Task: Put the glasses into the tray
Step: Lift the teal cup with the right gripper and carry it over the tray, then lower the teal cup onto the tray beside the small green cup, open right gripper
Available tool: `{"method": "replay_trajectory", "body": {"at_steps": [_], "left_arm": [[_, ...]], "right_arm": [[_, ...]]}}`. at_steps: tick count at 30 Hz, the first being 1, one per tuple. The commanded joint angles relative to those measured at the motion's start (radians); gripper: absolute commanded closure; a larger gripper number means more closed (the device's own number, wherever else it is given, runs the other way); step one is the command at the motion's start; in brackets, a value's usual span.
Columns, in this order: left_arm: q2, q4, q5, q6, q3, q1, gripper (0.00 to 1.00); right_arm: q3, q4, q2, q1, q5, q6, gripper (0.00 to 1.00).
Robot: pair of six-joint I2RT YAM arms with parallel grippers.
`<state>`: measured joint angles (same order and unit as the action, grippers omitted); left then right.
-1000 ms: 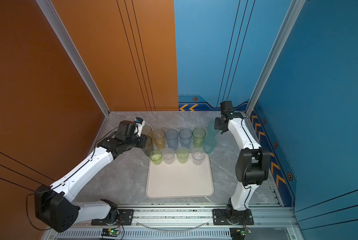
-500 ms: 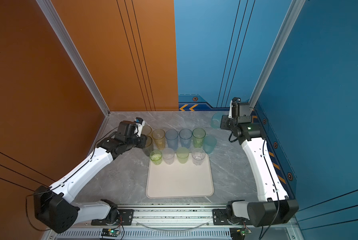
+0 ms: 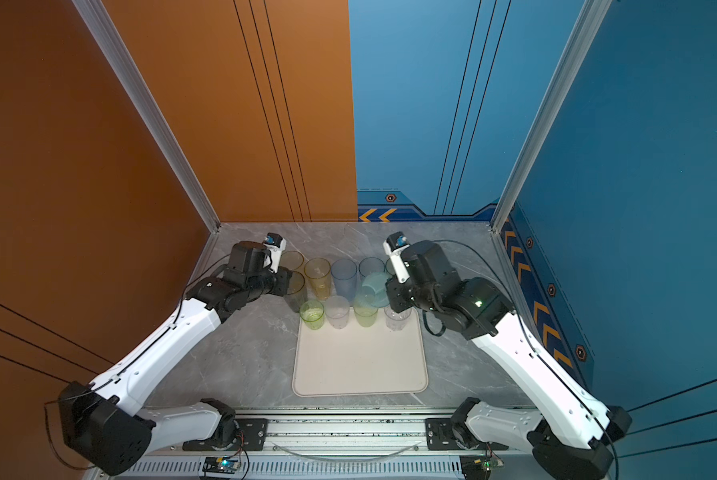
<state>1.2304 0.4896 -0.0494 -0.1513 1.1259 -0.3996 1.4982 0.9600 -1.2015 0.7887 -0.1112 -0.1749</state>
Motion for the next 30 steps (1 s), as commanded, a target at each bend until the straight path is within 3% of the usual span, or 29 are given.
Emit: {"method": "replay_trajectory", "body": {"at_steps": [1, 13, 22, 30], "left_arm": [[-0.055, 0.009, -0.029, -0.014, -0.025, 0.01, 0.76], [-0.122, 0.018, -0.027, -0.021, -0.05, 0.04, 0.75], [-0.143, 0.024, -0.006, -0.016, -0.064, 0.071, 0.74], [-0.146, 0.024, 0.012, -0.013, -0.071, 0.096, 0.74]], "right_arm": [[0.001, -0.006, -0.068, 0.098, -0.049, 0.012, 1.0], [0.111, -0.1, -0.383, 0.262, 0.024, 0.034, 1.0], [0.214, -0.085, -0.588, 0.282, 0.042, 0.052, 1.0], [0.264, -0.075, -0.675, 0.283, 0.033, 0.061, 1.0]]}}
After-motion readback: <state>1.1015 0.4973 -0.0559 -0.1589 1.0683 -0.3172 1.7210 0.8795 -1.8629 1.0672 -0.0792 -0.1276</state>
